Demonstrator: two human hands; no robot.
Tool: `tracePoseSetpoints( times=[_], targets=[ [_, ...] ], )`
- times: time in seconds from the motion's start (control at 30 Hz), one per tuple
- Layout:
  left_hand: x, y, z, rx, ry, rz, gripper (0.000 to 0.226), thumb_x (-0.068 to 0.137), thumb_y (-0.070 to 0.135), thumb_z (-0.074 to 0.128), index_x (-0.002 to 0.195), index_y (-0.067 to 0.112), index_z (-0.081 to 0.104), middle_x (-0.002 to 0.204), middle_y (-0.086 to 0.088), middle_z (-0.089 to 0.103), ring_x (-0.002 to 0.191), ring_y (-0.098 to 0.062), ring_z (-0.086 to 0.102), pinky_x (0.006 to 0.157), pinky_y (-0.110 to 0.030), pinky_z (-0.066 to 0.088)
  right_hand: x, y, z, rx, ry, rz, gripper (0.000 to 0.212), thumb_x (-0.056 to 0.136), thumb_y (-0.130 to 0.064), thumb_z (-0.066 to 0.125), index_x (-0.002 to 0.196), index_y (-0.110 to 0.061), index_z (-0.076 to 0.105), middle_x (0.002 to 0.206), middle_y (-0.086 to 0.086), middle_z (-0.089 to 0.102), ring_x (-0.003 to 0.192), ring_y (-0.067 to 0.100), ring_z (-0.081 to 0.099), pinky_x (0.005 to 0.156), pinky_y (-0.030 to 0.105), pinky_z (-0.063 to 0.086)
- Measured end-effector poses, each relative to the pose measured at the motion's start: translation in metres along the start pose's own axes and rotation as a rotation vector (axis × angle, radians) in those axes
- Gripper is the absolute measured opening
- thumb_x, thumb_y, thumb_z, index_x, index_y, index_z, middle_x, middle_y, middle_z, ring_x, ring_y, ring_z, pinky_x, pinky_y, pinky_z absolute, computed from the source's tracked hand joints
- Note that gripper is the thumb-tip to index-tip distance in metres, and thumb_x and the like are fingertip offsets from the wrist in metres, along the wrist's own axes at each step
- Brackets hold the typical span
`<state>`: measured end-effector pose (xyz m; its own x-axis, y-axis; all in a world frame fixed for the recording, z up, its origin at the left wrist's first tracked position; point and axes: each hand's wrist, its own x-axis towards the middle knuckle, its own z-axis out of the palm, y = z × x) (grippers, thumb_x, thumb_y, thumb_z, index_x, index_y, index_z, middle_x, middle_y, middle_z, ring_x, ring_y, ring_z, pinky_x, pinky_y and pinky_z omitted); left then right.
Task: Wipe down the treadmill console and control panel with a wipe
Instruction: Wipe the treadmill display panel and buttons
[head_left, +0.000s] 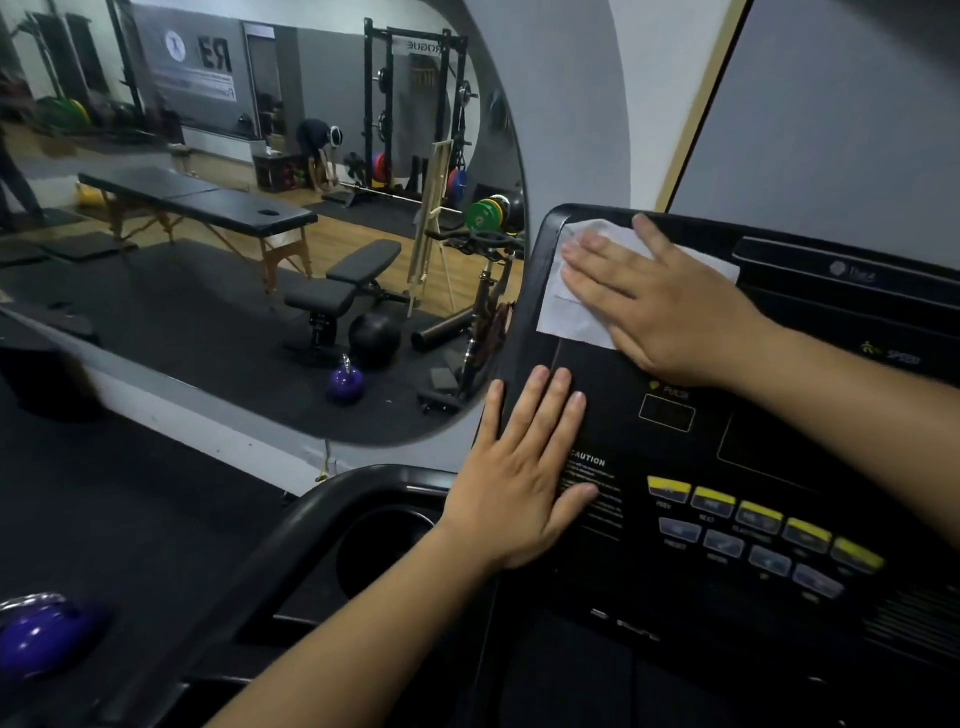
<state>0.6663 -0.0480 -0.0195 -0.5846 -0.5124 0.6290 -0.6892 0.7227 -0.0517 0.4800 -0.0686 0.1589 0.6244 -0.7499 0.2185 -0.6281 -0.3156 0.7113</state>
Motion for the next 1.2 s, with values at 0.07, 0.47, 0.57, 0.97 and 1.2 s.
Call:
tracePoseSetpoints(
  times=[0.07,0.47,0.57,0.97,1.2],
  targets=[
    [0.0,0.0,0.0,-0.033,0.022,-0.018,0.076,0.1,0.052,0.032,0.156,0.004,0.014,0.165,-0.017,0.003,0.153,-0.031,-0.003,0.12,-0.059,0.007,0.003,-0.007,0.002,-0.006,-0.011,0.047,0.059,0.099,-0.034,0.026,0.151,-0.006,0.027,0.159,0.017,0.02,0.148,0.031,0.017,0.116,0.06,0.014],
    [-0.013,-0.008,0.009,-0.291,0.225,-0.108,0.072,0.103,0.046,0.026,0.154,-0.001,0.006,0.163,-0.023,0.003,0.152,-0.038,0.002,0.12,-0.061,0.008,-0.031,-0.085,0.022,0.043,-0.084,-0.205,0.066,0.098,-0.052,0.03,0.147,-0.009,0.038,0.159,0.017,0.022,0.15,0.03,0.01,0.117,0.061,0.01],
    [-0.009,-0.009,0.01,-0.254,0.193,-0.095,0.072,0.103,0.047,0.023,0.154,0.0,0.008,0.163,-0.023,0.003,0.152,-0.037,0.0,0.12,-0.061,0.007,-0.006,-0.044,0.014,-0.006,-0.049,-0.02,0.07,0.098,-0.053,0.02,0.153,-0.011,0.016,0.16,0.014,0.016,0.149,0.028,0.011,0.115,0.064,0.006],
    [-0.02,-0.023,-0.025,-0.271,0.125,-0.082,0.071,0.103,0.046,0.022,0.154,0.0,0.011,0.164,-0.019,0.003,0.153,-0.033,-0.002,0.122,-0.057,0.001,0.004,-0.07,0.01,0.096,-0.039,0.173,0.076,0.095,-0.064,0.012,0.155,-0.017,0.009,0.162,0.011,0.0,0.15,0.029,-0.005,0.117,0.061,-0.002],
    [-0.035,-0.052,-0.037,-0.261,0.081,-0.014,0.06,0.102,0.034,0.031,0.152,0.002,0.028,0.163,-0.015,0.017,0.153,-0.028,0.007,0.122,-0.054,0.01,-0.043,-0.172,0.024,0.284,-0.1,-0.153,0.067,0.096,-0.058,0.032,0.144,-0.013,0.043,0.154,0.013,0.035,0.15,0.031,0.006,0.118,0.06,0.004]
  ],
)
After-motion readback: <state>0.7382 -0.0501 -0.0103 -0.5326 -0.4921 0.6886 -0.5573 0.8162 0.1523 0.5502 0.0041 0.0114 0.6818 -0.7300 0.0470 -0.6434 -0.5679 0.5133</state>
